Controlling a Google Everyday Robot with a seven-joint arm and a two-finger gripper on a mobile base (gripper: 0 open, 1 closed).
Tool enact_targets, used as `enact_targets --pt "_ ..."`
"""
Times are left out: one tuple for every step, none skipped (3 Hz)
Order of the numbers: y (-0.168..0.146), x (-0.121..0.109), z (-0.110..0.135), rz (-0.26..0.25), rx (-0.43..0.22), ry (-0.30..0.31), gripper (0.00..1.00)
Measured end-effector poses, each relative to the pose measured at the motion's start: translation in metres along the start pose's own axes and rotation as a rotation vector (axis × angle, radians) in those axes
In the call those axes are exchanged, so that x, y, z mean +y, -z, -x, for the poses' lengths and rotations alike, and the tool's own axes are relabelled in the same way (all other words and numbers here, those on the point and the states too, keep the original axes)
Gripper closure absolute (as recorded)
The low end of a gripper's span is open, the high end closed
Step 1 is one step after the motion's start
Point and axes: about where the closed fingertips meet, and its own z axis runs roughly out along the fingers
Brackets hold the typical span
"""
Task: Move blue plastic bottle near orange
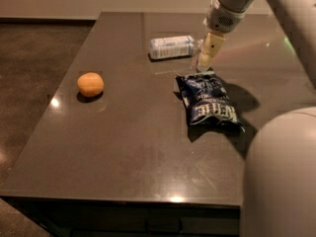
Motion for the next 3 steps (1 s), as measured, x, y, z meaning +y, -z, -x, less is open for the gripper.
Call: enact_targets --pt "-0.028 -0.02 0.012 0.02 -0.017 -0.035 0.0" --pt "-0.047 -0.033 0.022 0.037 -0.013 -0.043 0.0" --pt "-0.064 -0.04 0.038 0.044 -0.007 -0.033 0.0"
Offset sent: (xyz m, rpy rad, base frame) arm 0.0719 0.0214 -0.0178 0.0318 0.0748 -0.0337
